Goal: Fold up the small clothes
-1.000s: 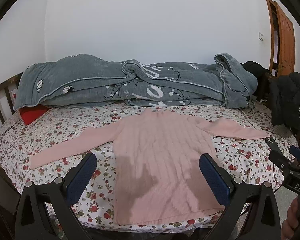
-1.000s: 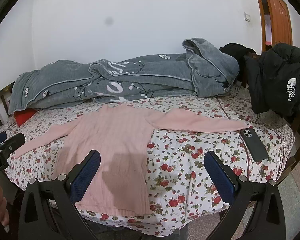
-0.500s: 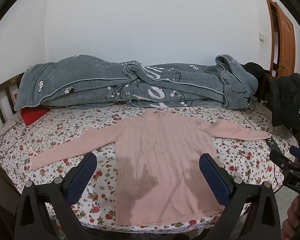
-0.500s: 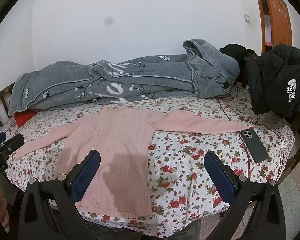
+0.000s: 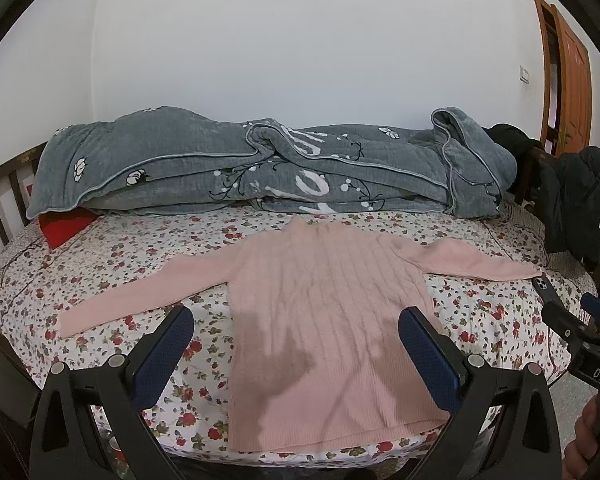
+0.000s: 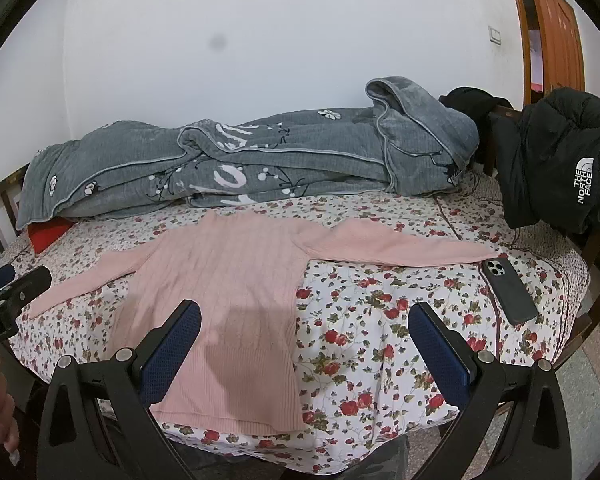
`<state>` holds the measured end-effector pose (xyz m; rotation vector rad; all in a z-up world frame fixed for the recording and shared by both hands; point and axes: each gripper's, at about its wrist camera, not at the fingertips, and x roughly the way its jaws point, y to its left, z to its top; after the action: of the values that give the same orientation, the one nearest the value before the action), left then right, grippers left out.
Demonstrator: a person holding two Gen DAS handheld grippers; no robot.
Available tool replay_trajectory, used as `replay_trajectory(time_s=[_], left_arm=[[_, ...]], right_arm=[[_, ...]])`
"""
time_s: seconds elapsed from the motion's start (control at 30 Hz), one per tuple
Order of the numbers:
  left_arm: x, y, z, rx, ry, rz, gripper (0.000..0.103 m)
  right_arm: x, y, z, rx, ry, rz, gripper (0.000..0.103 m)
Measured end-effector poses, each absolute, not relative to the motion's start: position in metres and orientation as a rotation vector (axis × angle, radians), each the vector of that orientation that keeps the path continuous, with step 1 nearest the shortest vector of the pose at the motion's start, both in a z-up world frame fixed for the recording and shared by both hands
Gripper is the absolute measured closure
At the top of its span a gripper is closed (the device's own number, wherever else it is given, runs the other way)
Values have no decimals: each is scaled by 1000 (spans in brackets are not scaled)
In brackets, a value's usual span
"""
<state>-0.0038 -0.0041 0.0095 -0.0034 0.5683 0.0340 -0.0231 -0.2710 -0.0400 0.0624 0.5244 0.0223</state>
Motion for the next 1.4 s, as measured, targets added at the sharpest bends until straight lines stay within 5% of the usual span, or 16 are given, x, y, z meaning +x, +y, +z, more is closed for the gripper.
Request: replay_trajectory(time_s=[1.4], left_arm=[[10,16,5,-53,573,18,0]], right_arm=[[-16,-260,-46,18,538,31,1]])
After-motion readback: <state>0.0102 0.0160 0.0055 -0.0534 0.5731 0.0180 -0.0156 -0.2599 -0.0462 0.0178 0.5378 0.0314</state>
